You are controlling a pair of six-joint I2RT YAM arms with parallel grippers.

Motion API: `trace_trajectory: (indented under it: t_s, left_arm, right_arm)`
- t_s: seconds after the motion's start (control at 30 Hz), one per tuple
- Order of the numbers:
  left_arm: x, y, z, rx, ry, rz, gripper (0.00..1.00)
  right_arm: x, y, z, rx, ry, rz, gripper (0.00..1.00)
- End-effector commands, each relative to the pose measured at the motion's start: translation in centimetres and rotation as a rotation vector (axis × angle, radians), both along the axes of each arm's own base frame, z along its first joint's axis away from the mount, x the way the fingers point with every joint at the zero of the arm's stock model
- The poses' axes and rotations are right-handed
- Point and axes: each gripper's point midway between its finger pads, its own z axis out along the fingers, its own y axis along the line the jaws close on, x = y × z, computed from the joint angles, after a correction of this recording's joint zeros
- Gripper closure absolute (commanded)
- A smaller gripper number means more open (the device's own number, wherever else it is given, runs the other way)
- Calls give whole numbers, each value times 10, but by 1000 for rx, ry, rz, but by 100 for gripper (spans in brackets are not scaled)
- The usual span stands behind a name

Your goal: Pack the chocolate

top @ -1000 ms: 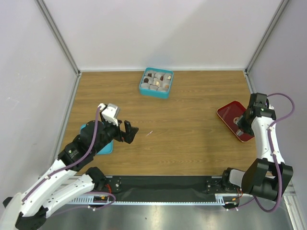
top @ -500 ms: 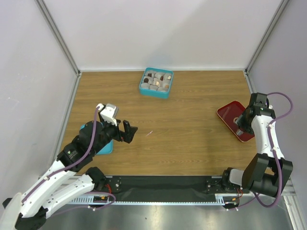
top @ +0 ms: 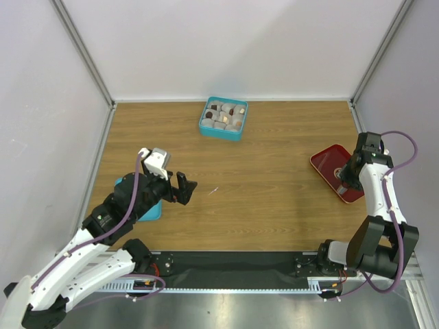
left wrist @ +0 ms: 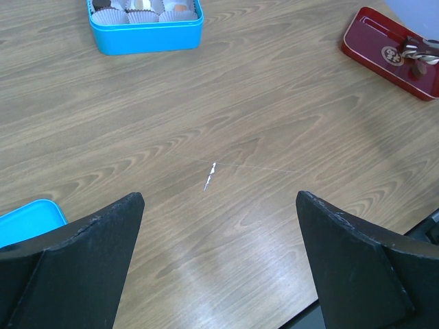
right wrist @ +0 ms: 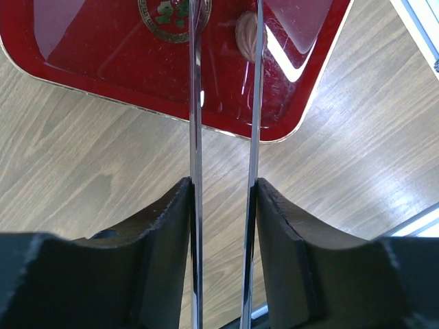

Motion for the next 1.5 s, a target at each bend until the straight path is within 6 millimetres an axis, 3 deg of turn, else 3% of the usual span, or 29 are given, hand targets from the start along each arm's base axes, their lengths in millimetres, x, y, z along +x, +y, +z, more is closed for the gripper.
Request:
trace_trajectory:
  t_s: [0.0, 0.2, 0.4, 0.5, 0.53, 0.63, 0.67, 0.73, 0.97, 1.0, 1.1, 1.23, 1.33, 1.43, 1.47]
  left_arm:
    - [3, 4, 6, -15, -20, 24, 0]
    - [2, 4, 7, -24, -20, 26, 0]
    - [3, 6, 9, -23, -25, 38, 0]
    - [7, 8, 12, -10, -22, 61, 0]
    - [9, 11, 17, -9, -32, 81, 0]
    - [17, 14, 20, 11, -36, 119, 0]
    - [20, 15, 23, 10, -43, 134, 0]
    - [26, 13, 26, 14, -43, 151, 0]
    - [52, 5, 36, 55, -68, 200, 0]
    - [55, 6, 38, 72, -77, 209, 0]
    - [63, 5, 43, 104, -89, 219, 0]
    - [67, 8, 45, 127, -106, 239, 0]
    - [68, 10, 43, 134, -106, 249, 0]
    - [65, 12, 44, 122, -101, 254, 0]
    - [64, 12, 44, 116, -101, 253, 0]
  right_arm:
    - [10, 0, 13, -8, -61, 23, 56]
    - [15, 12, 35, -6, -119, 67, 59]
    - [27, 41, 61, 8, -188, 157, 60]
    - [44, 78, 85, 25, -268, 268, 60]
    - [53, 105, 93, 33, -308, 362, 60]
    - [73, 146, 117, 47, -407, 485, 61]
    - [77, 168, 117, 53, -410, 551, 61]
    - [91, 185, 131, 48, -453, 585, 61]
    - [138, 257, 137, 142, -555, 765, 60]
    - [147, 265, 128, 146, -541, 778, 60]
    - [166, 296, 127, 161, -566, 875, 60]
    - [180, 342, 129, 137, -612, 989, 60]
    - [195, 363, 115, 163, -594, 1013, 60]
    - [198, 386, 110, 185, -586, 1055, 60]
    - [198, 395, 99, 190, -565, 1073, 60]
